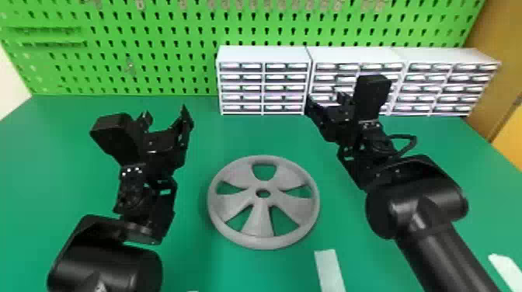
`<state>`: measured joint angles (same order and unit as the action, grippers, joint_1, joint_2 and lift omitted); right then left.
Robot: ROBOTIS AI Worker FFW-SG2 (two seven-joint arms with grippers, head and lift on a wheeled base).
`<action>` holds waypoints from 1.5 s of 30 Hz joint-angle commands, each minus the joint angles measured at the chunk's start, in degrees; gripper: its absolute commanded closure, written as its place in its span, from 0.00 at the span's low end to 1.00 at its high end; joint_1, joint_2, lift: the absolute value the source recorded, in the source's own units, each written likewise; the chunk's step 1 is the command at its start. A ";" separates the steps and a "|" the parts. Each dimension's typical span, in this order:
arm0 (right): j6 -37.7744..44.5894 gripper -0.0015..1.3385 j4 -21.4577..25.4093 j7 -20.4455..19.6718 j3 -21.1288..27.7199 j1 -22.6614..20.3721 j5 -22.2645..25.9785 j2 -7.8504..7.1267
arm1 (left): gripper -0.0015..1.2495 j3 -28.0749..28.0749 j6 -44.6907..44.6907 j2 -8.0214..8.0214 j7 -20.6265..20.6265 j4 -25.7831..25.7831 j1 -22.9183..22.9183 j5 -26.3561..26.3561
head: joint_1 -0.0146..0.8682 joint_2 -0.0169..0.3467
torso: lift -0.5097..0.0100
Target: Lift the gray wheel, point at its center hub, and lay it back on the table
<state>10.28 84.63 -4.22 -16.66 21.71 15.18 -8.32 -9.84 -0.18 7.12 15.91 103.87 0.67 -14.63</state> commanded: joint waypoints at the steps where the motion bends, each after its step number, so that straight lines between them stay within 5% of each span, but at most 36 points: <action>1: 0.00 0.35 0.01 0.00 0.13 0.00 0.02 -0.12 | 0.39 0.08 0.00 -0.09 -0.09 -0.07 0.12 -0.05 | 0.80 0.18 | 0.80; 10: -0.88 0.34 0.01 0.00 -0.04 0.26 -0.06 -0.21 | 0.39 0.17 1.06 -0.09 -0.35 -1.48 0.82 0.92 | 0.80 0.18 | 0.80; 15: -3.08 0.33 0.01 0.00 -0.39 2.29 -1.56 -0.21 | 0.39 1.14 4.75 -0.70 -3.43 -7.19 4.60 -0.05 | 0.80 0.18 | 0.80; 22: -5.54 0.33 0.01 -0.53 -0.13 7.12 -2.52 -0.21 | 0.39 3.33 6.86 -2.37 -7.03 -10.18 11.72 4.96 | 0.80 0.18 | 0.80; 36: -15.47 0.33 2.12 -4.22 0.22 17.58 -5.16 -2.67 | 0.39 4.30 13.10 0.00 -7.03 -11.59 25.26 7.78 | 0.80 0.18 | 0.80; 45: -22.41 0.33 4.58 -6.24 0.31 25.75 -6.30 -4.78 | 0.39 2.10 15.12 3.08 -7.03 -11.59 36.33 5.93 | 0.80 0.18 | 0.80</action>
<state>-9.47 88.16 -10.00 -16.54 43.91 9.15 -12.39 -6.71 14.31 8.69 8.88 92.29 32.04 -7.41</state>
